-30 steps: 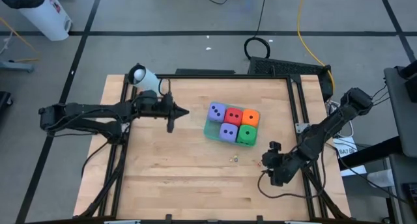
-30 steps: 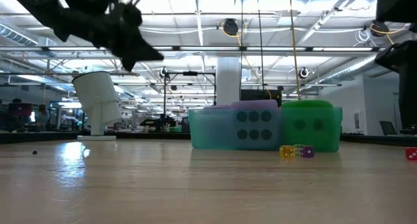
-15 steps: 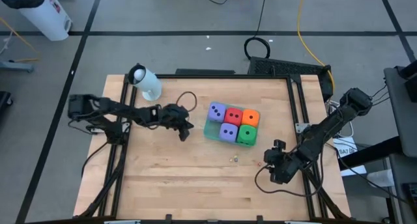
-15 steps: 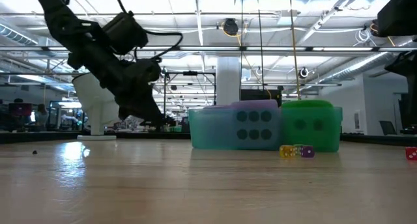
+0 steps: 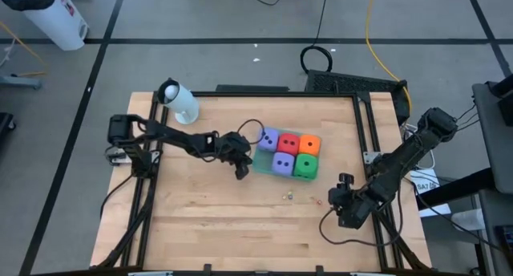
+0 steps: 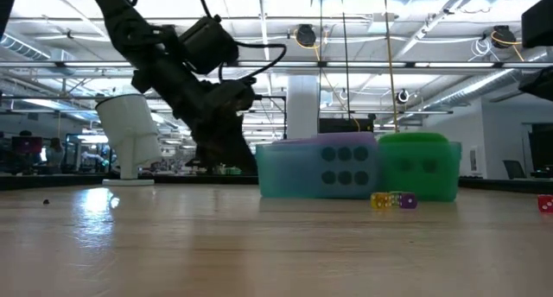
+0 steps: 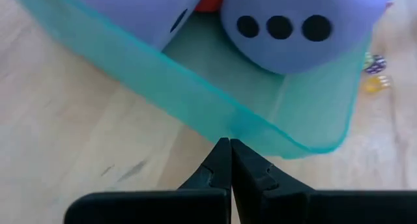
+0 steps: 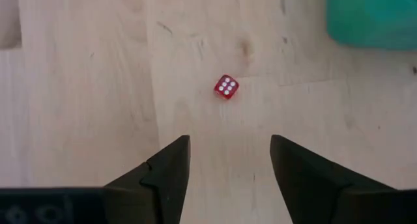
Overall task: Pick & Place Dice
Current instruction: Adjust the green bin on the table, then put the small red die into the green bin
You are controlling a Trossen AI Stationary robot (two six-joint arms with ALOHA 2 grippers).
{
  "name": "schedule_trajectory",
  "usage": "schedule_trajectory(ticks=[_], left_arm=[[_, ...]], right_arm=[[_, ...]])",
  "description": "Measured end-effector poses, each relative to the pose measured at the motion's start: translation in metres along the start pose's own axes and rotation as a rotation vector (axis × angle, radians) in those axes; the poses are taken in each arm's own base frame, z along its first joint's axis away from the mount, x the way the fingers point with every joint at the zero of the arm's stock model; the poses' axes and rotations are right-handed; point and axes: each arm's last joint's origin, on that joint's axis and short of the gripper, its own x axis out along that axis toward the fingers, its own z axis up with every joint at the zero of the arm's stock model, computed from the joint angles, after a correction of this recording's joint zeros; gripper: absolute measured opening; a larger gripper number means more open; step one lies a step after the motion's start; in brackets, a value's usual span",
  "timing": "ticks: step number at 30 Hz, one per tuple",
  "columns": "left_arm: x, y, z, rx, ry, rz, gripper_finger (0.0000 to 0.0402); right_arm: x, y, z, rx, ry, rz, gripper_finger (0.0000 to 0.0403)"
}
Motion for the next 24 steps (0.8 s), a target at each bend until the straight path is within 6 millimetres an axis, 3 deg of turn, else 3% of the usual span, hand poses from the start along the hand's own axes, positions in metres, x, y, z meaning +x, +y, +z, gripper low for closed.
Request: schedule_trajectory(ticks=[8, 14, 18, 24], left_arm=[[0.005, -0.018, 0.006, 0.076, -0.010, -0.045, 0.0002], [-0.002, -0.021, 0.007, 0.134, 0.007, -0.029, 0.0002], [-0.029, -0.029, 0.012, 0.233, -0.093, -0.031, 0.0001], [-0.080, -0.029, -0.005, 0.376, -0.305, -0.069, 0.0001]], right_arm=[[0.003, 0.000, -0.001, -0.024, -0.013, 0.010, 0.0201], [0.022, 0.000, -0.005, -0.121, -0.105, 0.102, 0.0197], [0.036, -0.010, -0.007, -0.035, -0.124, 0.097, 0.0181], [0.041, -0.016, -0.010, 0.042, -0.129, 0.074, 0.0153]])
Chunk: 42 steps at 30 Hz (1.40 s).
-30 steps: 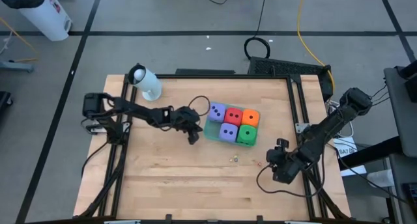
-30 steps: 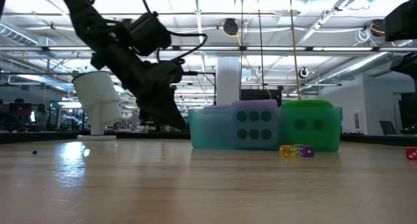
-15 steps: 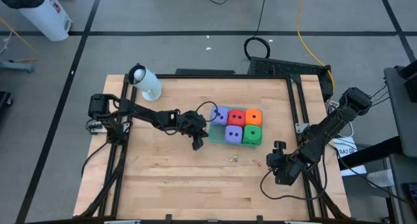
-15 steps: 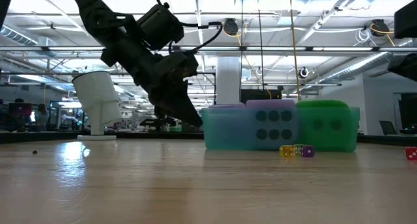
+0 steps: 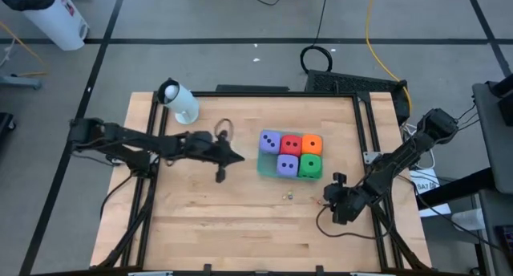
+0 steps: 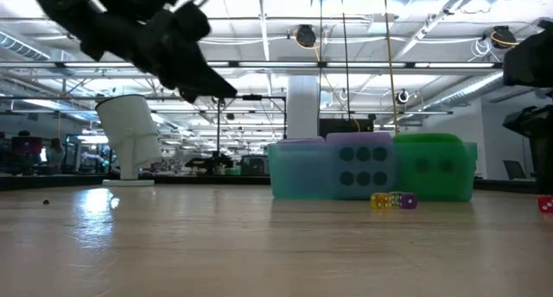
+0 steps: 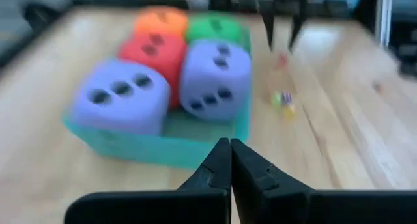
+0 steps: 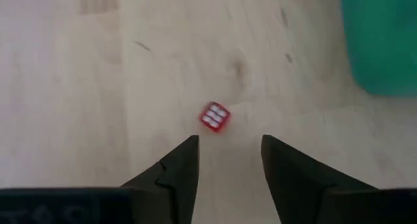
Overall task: Pick & Place Dice
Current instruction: Put the small red die into the green bin
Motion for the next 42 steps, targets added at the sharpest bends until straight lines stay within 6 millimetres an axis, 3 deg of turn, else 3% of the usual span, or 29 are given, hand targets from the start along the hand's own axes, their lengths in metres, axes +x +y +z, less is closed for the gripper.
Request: schedule_trajectory(ticks=[5, 10, 15, 29, 42], left_arm=[[-0.028, 0.003, -0.017, 0.003, -0.133, 0.022, 0.0002], [-0.038, 0.002, -0.031, 0.018, -0.158, 0.022, 0.0012], [-0.041, 0.002, -0.029, 0.019, -0.173, 0.020, 0.0007], [-0.041, 0.001, -0.029, 0.020, -0.175, 0.009, 0.0020], [-0.041, 0.001, -0.029, -0.001, -0.175, 0.004, 0.0021]], right_arm=[[-0.001, 0.008, 0.005, -0.058, -0.058, 0.069, 0.0148], [0.002, 0.003, 0.004, -0.073, -0.047, 0.043, 0.0156], [0.013, -0.007, -0.003, -0.016, -0.018, -0.001, 0.0157], [0.017, -0.004, -0.002, -0.034, -0.051, 0.066, 0.0157], [0.023, -0.012, -0.011, -0.003, -0.098, 0.063, 0.0107]])
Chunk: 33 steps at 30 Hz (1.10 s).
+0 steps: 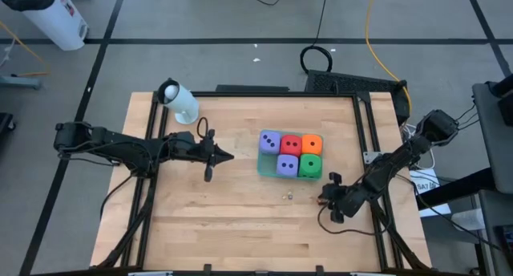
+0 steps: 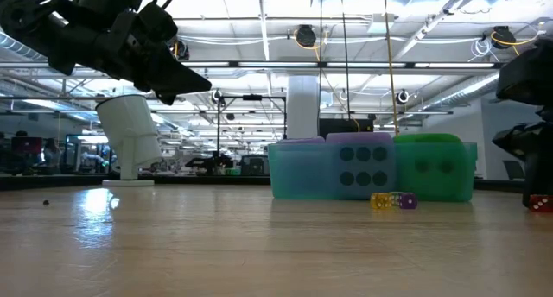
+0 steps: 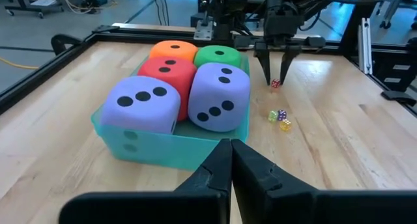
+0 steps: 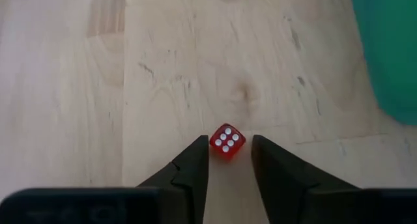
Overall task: Pick & Place Dice
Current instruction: Put the small red die into the green bin
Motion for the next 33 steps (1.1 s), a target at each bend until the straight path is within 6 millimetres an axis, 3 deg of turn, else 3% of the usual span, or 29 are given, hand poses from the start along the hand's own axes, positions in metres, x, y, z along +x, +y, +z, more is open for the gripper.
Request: schedule_trajectory(ticks=[9, 24, 28, 33], left_arm=[[0.000, 0.000, 0.000, -0.005, 0.000, 0.000, 0.0021], [0.000, 0.000, 0.000, -0.008, 0.000, 0.001, 0.0021], [0.000, 0.000, 0.000, -0.008, 0.000, 0.001, 0.0021], [0.000, 0.000, 0.000, -0.008, -0.002, 0.003, 0.0021]], right_arm=[[0.005, -0.005, -0.006, 0.017, -0.110, 0.078, 0.0084], [0.005, -0.005, -0.008, 0.049, -0.069, 0.099, 0.0067], [0.002, 0.003, 0.003, 0.039, -0.101, 0.194, 0.0056], [-0.007, 0.018, 0.032, -0.004, -0.192, 0.237, 0.0056]])
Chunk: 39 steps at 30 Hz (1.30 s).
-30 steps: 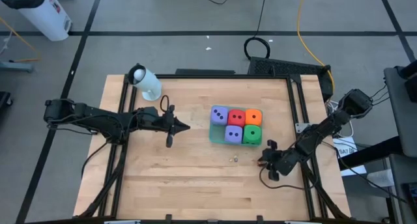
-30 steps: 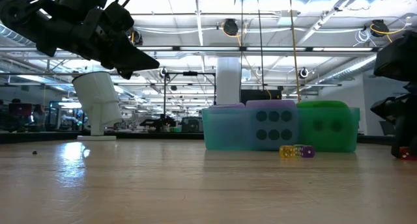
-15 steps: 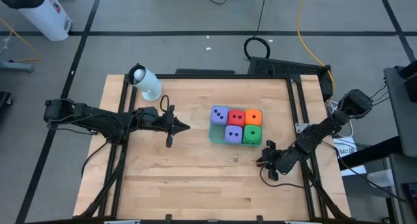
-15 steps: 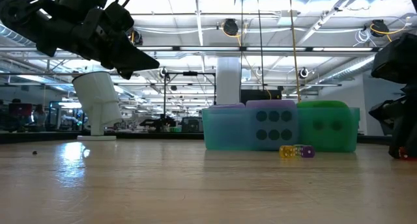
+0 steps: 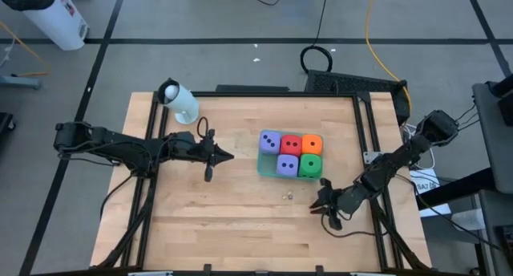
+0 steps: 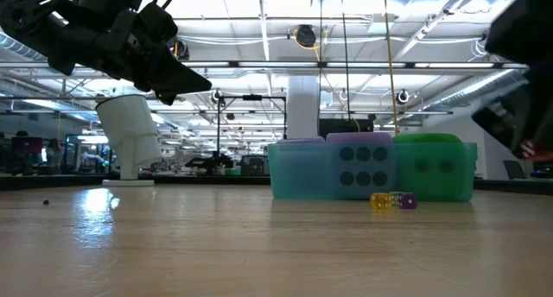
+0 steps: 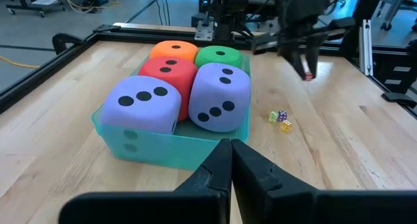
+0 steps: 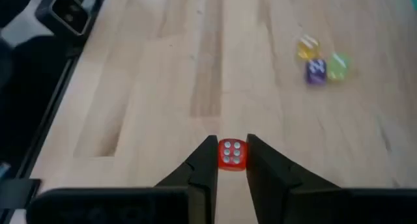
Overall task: Pick & Place Dice
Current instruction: Put the small red die into the green bin, then put the small purple die into the green bin
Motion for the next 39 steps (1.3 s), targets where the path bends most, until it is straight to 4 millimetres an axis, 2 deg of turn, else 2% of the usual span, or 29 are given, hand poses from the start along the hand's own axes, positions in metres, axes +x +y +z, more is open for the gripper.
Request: schedule_trajectory(ticks=[2, 5, 8, 11, 16, 19, 23, 29, 33, 39], left_arm=[[0.000, 0.000, 0.000, 0.000, -0.001, 0.001, 0.0021], [0.000, 0.000, 0.000, 0.001, -0.002, 0.001, 0.0021], [0.000, 0.000, 0.000, 0.000, -0.003, 0.001, 0.0021], [0.000, 0.000, 0.000, -0.012, -0.003, 0.001, 0.0021], [0.000, 0.000, 0.000, -0.040, -0.005, 0.001, 0.0021], [0.000, 0.000, 0.001, -0.042, -0.006, 0.001, 0.0021], [0.000, 0.000, 0.000, -0.048, -0.005, 0.001, 0.0021], [0.000, 0.000, 0.000, -0.046, -0.004, 0.001, 0.0021], [0.000, 0.000, 0.000, -0.045, -0.001, 0.001, 0.0021], [0.000, 0.000, 0.000, -0.035, 0.001, 0.001, 0.0021]], right_arm=[[0.001, 0.004, 0.014, -0.037, -0.034, 0.001, 0.0055], [0.001, 0.008, 0.045, -0.072, -0.125, -0.018, 0.0055], [0.000, 0.002, 0.075, -0.093, -0.210, -0.090, 0.0055], [-0.003, -0.010, 0.105, -0.115, -0.300, -0.173, 0.0055], [-0.004, -0.044, 0.135, -0.151, -0.333, -0.278, 0.0055], [0.001, -0.067, 0.142, -0.149, -0.315, -0.364, 0.0055], [0.016, -0.097, 0.147, -0.126, -0.306, -0.373, 0.0058], [0.040, -0.130, 0.139, -0.111, -0.243, -0.380, 0.0085], [0.046, -0.137, 0.135, -0.090, -0.214, -0.354, 0.0137], [0.037, -0.130, 0.143, -0.093, -0.273, -0.337, 0.0253]])
